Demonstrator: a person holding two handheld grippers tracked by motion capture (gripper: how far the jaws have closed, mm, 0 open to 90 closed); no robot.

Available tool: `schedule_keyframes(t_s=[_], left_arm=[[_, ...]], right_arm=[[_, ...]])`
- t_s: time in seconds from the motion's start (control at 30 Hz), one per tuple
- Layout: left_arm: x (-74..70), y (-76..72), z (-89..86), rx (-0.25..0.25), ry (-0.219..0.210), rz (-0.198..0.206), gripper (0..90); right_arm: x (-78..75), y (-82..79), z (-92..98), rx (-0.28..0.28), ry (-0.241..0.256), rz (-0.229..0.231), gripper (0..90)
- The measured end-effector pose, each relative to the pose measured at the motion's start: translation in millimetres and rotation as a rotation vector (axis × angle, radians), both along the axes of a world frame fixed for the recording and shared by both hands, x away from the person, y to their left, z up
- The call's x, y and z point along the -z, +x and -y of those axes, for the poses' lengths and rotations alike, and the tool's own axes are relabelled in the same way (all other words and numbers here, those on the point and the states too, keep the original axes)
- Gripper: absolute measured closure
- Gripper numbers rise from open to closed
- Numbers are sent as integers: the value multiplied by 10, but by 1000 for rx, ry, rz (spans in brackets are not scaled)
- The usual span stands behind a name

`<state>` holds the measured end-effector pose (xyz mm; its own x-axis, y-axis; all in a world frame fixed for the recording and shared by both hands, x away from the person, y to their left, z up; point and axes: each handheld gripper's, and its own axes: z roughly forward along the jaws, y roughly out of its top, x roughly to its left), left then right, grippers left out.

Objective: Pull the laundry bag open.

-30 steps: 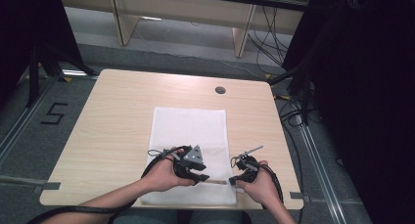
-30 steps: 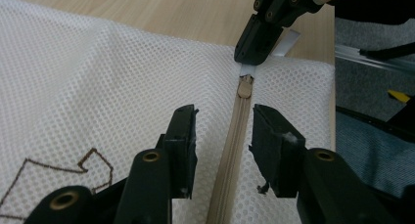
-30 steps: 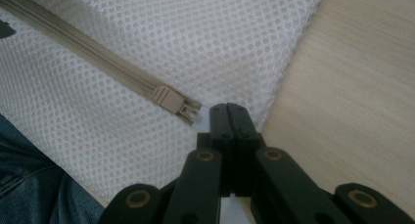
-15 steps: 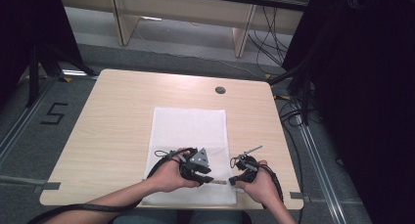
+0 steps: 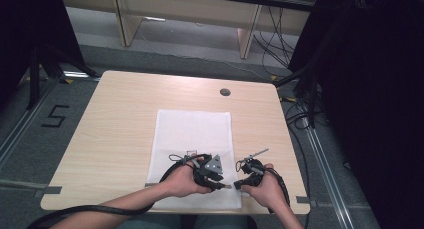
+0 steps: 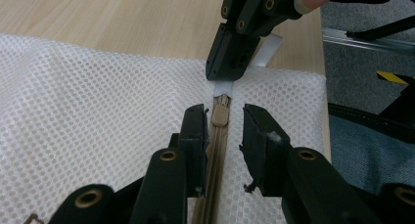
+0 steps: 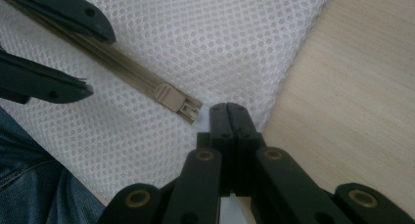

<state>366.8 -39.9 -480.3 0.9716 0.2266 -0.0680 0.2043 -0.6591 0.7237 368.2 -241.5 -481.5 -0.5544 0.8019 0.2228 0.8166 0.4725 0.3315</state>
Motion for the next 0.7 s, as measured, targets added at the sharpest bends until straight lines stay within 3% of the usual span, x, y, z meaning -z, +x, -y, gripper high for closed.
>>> schedule_keyframes(t_s=[0.03,0.33,0.4,0.43,0.47,0.7], left_arm=[[-1,8,14,7,-2,12,705],[74,19,99,10,6,-12,725],[81,31,105,24,14,1,727],[94,24,116,12,12,-10,732],[95,40,121,29,21,-3,732],[145,51,174,24,32,-13,733]], right_arm=[[0,0,0,0,0,0,900],[-1,0,5,9,7,-8,900],[0,1,7,7,10,-10,900],[13,12,17,-12,17,5,900],[13,12,17,-12,17,5,900],[12,10,15,-9,18,4,900]])
